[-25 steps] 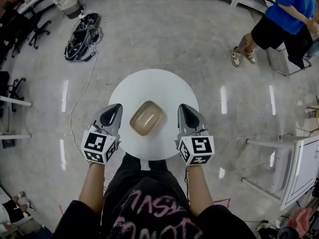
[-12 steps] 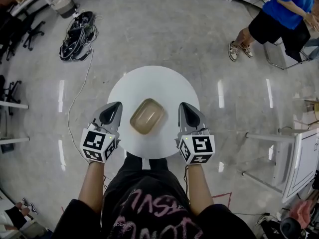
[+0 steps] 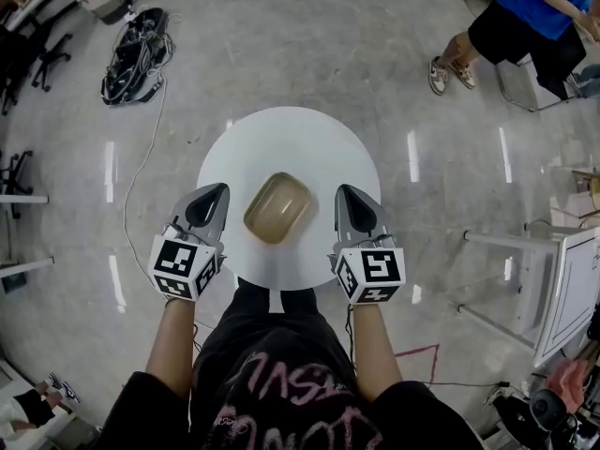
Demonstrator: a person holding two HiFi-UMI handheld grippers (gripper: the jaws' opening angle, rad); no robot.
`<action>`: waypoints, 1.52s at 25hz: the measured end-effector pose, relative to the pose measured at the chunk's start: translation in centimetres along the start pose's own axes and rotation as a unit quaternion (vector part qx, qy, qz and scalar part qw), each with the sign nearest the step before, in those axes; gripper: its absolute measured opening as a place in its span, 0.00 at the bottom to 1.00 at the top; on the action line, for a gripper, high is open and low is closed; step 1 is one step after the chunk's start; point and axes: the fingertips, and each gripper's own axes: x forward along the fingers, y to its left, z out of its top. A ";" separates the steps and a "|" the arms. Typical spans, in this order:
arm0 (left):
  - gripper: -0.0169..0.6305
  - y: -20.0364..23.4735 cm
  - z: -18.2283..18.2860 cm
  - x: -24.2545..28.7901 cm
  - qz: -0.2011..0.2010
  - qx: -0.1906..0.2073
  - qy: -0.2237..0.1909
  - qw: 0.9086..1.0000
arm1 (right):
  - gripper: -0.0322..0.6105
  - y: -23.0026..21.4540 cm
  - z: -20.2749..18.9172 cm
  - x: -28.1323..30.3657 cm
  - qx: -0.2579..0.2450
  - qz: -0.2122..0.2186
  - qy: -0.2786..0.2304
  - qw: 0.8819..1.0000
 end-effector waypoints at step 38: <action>0.13 1.3 -9.8 5.8 -0.099 -0.031 0.100 0.990 | 0.07 0.8 -9.1 2.8 0.051 -0.069 0.073 0.994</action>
